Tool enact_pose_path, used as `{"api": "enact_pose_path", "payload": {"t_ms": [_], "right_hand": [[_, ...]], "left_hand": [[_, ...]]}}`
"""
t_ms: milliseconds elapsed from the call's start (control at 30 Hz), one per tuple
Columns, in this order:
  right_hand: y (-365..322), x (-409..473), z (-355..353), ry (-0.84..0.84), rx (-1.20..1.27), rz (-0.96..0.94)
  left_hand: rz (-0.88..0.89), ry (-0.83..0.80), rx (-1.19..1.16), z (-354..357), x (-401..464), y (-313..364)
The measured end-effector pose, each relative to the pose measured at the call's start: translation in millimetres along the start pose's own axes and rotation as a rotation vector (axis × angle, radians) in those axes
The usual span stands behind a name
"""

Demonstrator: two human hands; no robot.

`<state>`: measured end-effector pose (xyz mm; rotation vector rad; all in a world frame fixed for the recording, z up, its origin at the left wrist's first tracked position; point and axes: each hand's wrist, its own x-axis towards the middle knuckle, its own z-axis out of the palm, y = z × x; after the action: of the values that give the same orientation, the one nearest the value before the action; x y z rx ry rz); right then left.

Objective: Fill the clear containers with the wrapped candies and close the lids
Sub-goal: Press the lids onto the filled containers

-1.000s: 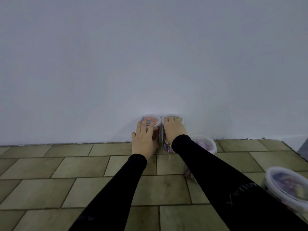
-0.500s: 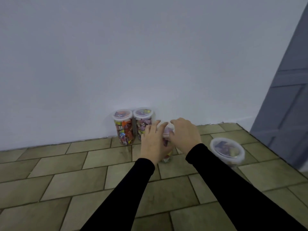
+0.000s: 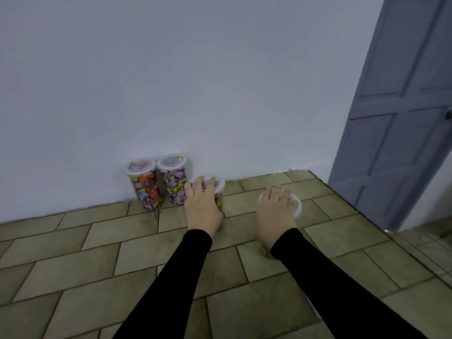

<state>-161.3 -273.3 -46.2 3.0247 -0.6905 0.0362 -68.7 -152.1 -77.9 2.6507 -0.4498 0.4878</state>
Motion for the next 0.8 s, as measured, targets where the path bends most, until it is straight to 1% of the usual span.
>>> {"api": "enact_pose_path", "payload": {"t_ms": [133,233,300,400,500,667,800], "right_hand": [[2.2,13.9,-0.3,0.004,-0.004,-0.119],[1.6,34.5,2.4,0.046,-0.002,-0.245],[-2.0,51.4,6.9,0.075,-0.016,-0.345],[-9.0,77.3,12.2,0.131,-0.008,-0.467],[-14.9,106.1,11.7,0.185,0.046,-0.517],[-21.1,146.4,11.5,0.203,0.114,-0.533],[-28.7,177.4,10.4,0.201,0.158,-0.549]], "left_hand": [[0.007,0.039,0.049,9.0,-4.6,9.7],[-0.003,0.088,0.084,17.2,-3.1,12.9],[0.02,0.109,0.121,20.8,-0.3,13.0],[0.046,0.071,0.173,22.4,9.6,11.0],[0.042,0.08,0.197,22.2,26.9,5.8],[0.066,0.058,0.287,25.4,57.0,-3.1],[0.105,0.078,0.348,32.7,82.6,-9.0]]}}
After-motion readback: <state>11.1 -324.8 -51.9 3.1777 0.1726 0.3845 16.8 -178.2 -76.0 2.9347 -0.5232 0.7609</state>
